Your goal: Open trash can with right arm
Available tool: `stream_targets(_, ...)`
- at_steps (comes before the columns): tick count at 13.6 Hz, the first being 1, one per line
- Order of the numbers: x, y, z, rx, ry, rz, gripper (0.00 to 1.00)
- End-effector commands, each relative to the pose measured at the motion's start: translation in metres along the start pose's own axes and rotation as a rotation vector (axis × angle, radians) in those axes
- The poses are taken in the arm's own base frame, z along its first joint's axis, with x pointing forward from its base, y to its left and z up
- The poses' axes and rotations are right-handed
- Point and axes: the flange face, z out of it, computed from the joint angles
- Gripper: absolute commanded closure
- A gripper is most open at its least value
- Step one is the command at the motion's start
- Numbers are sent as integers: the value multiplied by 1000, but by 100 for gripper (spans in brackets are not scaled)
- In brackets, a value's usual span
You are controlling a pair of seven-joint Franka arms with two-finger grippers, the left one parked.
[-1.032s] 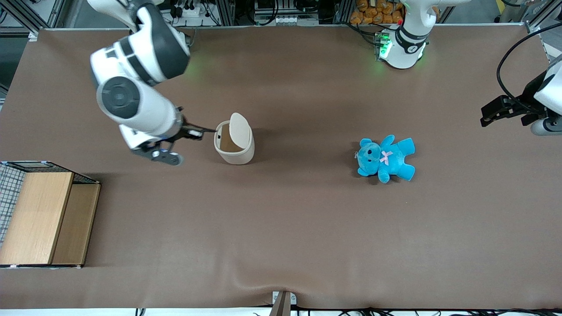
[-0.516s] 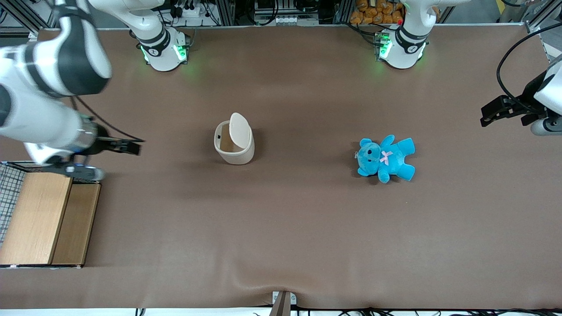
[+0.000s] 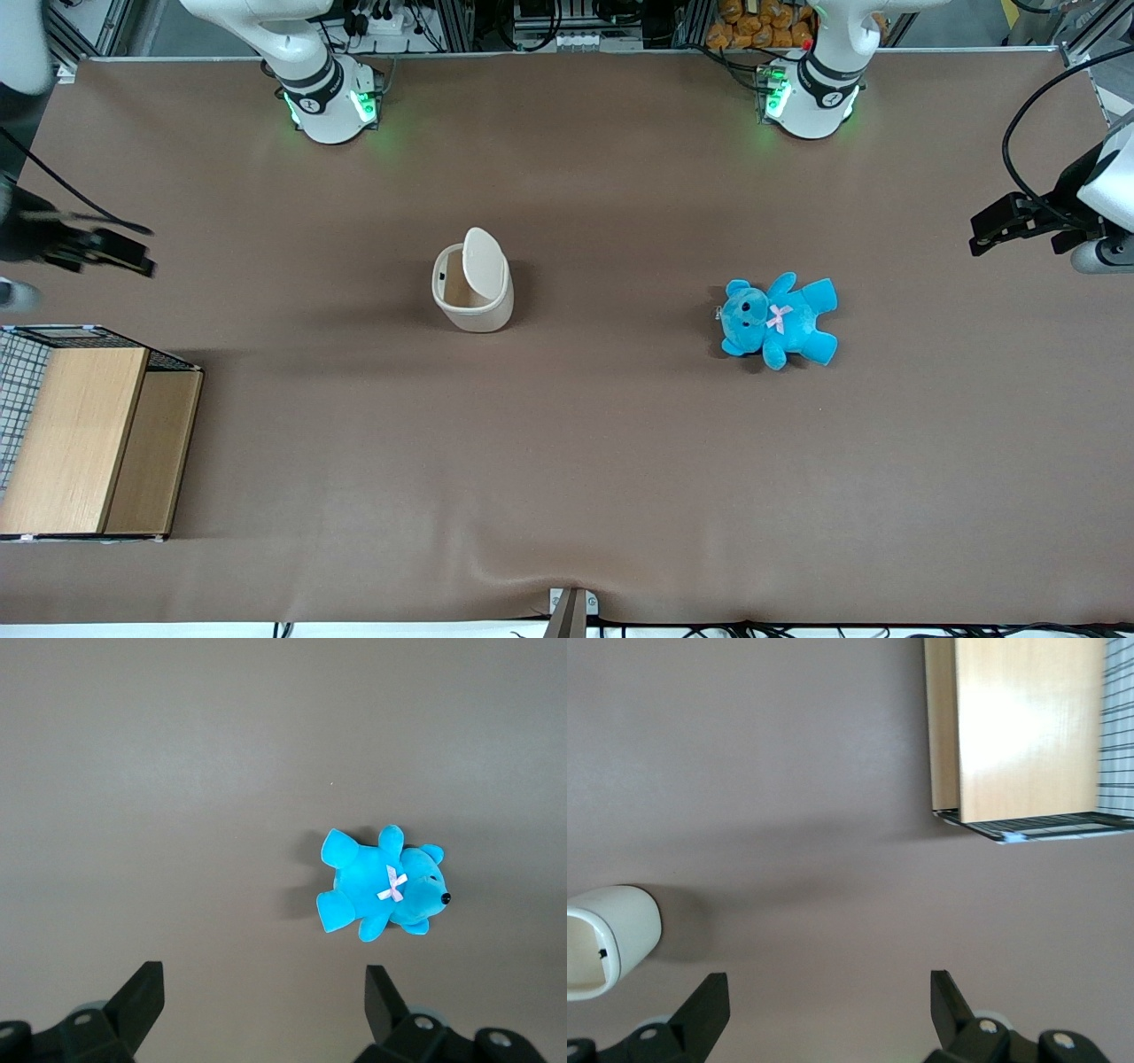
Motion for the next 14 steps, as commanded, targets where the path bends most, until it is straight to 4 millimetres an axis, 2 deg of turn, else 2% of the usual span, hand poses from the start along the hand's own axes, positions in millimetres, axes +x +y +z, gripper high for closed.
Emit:
stream_targets(1,-14,6,-48,5,27,-4,0)
stream_targets(3,-20,12,-70,5,49,6,0)
stream_targets(5,-30,15,-81,2,21,12,0)
stream_targets(8,-43,13,-81,31,-43,61,0)
stream_targets(14,-48,16,-84,47,-55,64,0)
